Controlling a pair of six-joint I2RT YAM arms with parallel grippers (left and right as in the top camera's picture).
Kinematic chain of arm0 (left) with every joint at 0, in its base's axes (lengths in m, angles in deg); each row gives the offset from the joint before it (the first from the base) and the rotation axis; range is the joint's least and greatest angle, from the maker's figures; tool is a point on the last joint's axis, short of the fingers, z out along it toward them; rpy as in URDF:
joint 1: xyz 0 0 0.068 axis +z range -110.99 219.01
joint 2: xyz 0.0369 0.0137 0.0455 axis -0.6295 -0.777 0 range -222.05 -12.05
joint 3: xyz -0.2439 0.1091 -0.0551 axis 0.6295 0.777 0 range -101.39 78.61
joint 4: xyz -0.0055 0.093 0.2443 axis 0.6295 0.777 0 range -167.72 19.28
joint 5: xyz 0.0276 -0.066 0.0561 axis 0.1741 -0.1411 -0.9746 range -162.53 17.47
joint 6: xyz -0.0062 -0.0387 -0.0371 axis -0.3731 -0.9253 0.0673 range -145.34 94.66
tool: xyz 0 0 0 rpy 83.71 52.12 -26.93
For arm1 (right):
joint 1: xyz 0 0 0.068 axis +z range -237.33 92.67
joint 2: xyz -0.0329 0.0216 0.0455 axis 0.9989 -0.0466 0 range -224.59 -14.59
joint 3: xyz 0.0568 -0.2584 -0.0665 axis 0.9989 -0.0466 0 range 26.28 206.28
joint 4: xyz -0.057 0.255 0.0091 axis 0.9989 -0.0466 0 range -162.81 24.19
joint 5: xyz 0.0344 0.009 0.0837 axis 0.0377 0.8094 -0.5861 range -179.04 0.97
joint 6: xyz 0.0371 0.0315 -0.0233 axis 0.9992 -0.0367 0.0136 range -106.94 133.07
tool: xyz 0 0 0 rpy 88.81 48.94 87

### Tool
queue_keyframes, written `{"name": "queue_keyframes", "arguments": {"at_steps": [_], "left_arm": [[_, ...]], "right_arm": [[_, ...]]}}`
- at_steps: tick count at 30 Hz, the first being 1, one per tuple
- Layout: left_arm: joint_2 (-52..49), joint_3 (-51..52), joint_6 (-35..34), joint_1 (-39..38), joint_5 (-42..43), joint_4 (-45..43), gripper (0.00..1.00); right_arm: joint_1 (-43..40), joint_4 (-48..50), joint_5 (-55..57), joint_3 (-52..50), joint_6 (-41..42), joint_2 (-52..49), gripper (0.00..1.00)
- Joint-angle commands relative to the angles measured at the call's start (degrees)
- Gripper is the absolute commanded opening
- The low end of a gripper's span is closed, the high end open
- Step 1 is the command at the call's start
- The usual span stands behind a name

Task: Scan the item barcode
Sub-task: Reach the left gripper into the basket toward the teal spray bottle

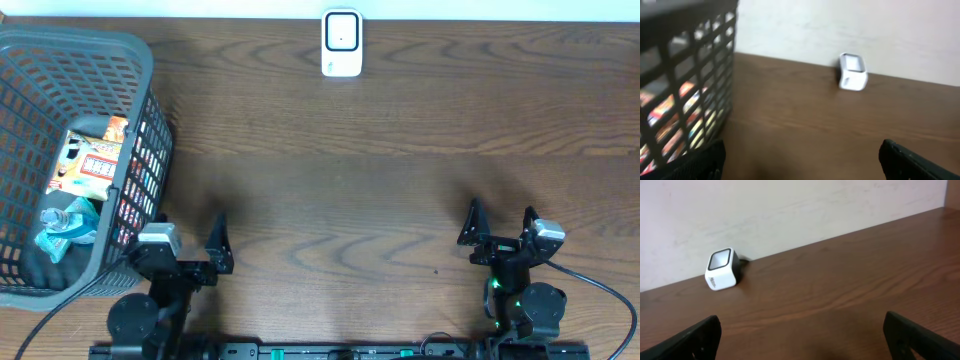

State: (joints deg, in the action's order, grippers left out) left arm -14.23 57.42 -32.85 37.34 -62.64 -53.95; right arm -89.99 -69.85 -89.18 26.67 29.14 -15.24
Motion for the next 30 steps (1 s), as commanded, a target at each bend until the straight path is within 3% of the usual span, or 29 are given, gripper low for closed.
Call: {"name": "queue_keyframes", "arguments": {"at_steps": [1,12,19,22,30], "left_arm": [[-2.7,-5.1,-0.3,-0.2,5.0,0.1,0.98],[-22.5,-19.9,-0.2,-0.2,9.3,3.1,0.98],[-37.8,-41.0,-0.1,-0.2,7.1,18.0,0.98],[-42.0,-48.0,-0.1,-0.2,7.8,20.3,0.98],[-44.0,-49.2,-0.1,-0.2,12.1,24.5,0.98]], "right_arm": [[0.3,-0.3,0.7,-0.1,-0.5,0.3,0.99],[0.3,-0.3,0.7,-0.1,-0.5,0.3,0.99],[0.3,-0.3,0.7,-0.1,-0.5,0.3,0.99],[0.3,-0.3,0.7,-0.1,-0.5,0.3,0.99],[0.3,-0.3,0.7,-0.1,-0.5,0.3,0.99]]}}
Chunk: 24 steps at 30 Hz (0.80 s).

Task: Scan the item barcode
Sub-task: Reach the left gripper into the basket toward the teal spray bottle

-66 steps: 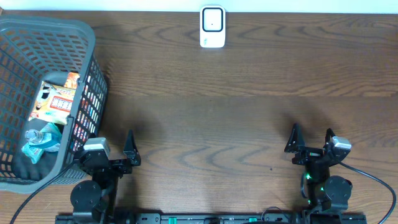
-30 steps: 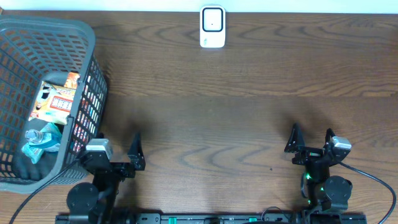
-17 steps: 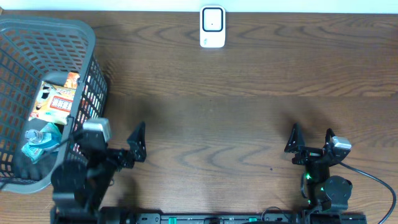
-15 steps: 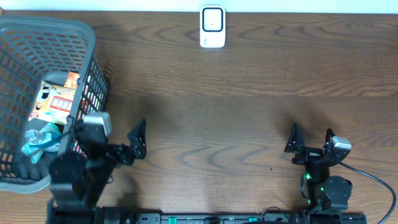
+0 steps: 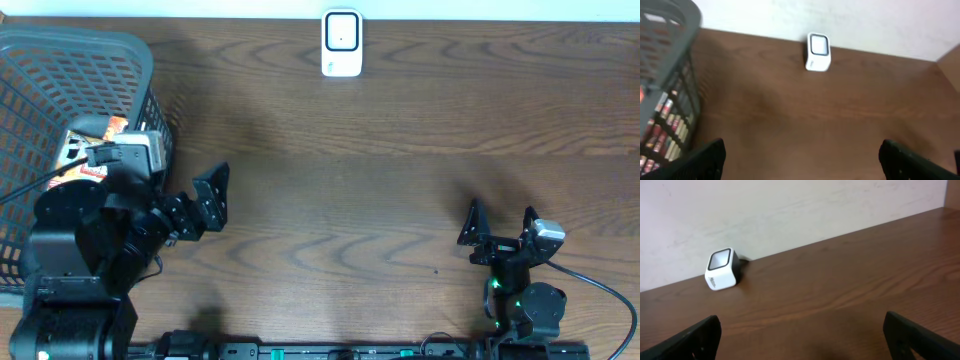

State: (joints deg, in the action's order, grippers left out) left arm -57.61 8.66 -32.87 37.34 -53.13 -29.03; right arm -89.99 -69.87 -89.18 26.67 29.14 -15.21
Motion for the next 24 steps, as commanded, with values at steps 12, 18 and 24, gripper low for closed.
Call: {"name": "queue_keyframes", "arguments": {"at_steps": [12,18,24], "left_arm": [[-4.7,-9.5,-22.9,0.6,-25.6,0.2,0.98],[-12.5,-14.6,-33.4,6.8,-31.9,6.5,0.98],[-18.5,-15.3,-34.9,14.4,-31.9,13.4,0.98]], "right_arm": [[0.3,-0.2,0.7,-0.1,-0.5,0.3,0.99],[0.3,-0.2,0.7,-0.1,-0.5,0.3,0.99],[0.3,-0.2,0.7,-0.1,-0.5,0.3,0.99]]}}
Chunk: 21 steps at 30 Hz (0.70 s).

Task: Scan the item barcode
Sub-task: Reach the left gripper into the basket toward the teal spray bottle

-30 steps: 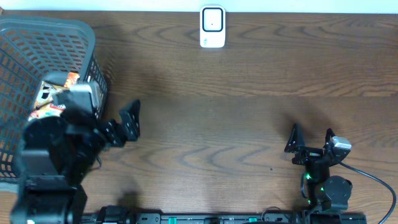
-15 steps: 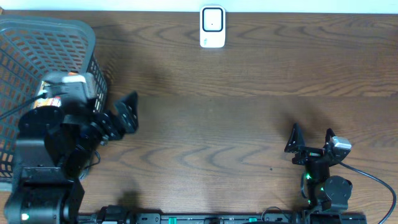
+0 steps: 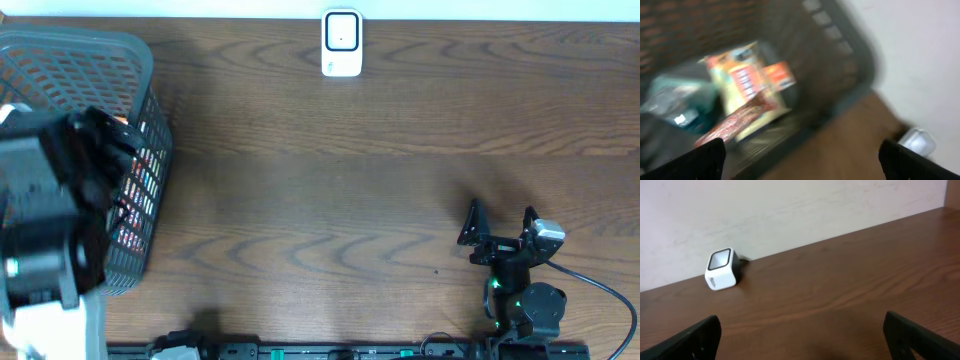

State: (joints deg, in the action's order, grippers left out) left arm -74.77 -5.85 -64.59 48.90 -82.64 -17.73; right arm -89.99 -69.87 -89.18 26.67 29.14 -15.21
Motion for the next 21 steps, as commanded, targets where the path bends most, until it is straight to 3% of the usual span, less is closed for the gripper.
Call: {"name": "queue_keyframes", "arguments": {"at_steps": [1,12,21], "left_arm": [[-1.8,-0.7,-3.3,3.8,-2.4,3.1,0.98],[-1.9,-0.7,-6.1,16.2,-2.4,7.1,0.98],[-2.0,-0.7,-7.8,17.1,-0.4,3.5,0.98]], "right_arm": [[0.3,-0.2,0.7,-0.1,-0.5,0.3,0.99],[0.3,-0.2,0.7,-0.1,-0.5,0.3,0.99],[0.3,-0.2,0.7,-0.1,-0.5,0.3,0.99]]}}
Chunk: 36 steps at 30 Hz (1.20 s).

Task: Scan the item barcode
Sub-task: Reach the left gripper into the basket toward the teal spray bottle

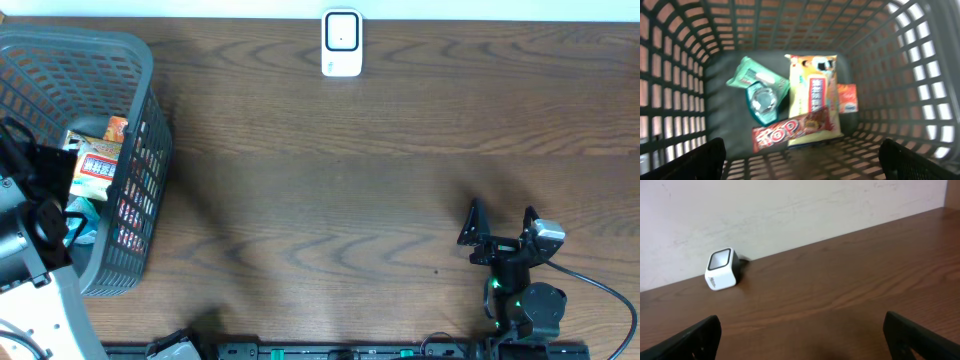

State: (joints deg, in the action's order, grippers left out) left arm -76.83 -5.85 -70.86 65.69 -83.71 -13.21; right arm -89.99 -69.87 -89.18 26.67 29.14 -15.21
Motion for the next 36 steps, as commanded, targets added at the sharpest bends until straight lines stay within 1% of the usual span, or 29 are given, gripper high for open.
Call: {"name": "queue_keyframes", "arguments": {"at_steps": [1,3,9,14,18,26,30,36], "left_arm": [[0.0,-0.7,-1.2,0.3,0.5,-1.2,0.98],[-0.1,-0.7,-0.4,0.3,0.0,-0.9,0.98],[-2.5,-0.7,-1.4,1.2,-0.1,2.0,0.98],[-7.5,-0.7,-5.5,6.4,0.0,7.2,0.98],[-12.0,-0.7,-5.7,10.0,1.6,9.5,0.98],[-19.3,-0.7,-5.6,11.3,4.6,9.8,0.98],[-22.0,-0.7,-5.6,11.3,4.8,9.9,0.98],[-25.1,-0.4,-5.8,11.3,8.0,9.5,0.98]], "right_arm": [[0.3,-0.2,0.7,-0.1,-0.5,0.3,0.99],[0.3,-0.2,0.7,-0.1,-0.5,0.3,0.99],[0.3,-0.2,0.7,-0.1,-0.5,0.3,0.99],[0.3,-0.2,0.7,-0.1,-0.5,0.3,0.99],[0.3,-0.2,0.7,-0.1,-0.5,0.3,0.99],[0.3,-0.2,0.7,-0.1,-0.5,0.3,0.99],[0.3,-0.2,0.7,-0.1,-0.5,0.3,0.99],[0.3,-0.2,0.7,-0.1,-0.5,0.3,0.99]]}}
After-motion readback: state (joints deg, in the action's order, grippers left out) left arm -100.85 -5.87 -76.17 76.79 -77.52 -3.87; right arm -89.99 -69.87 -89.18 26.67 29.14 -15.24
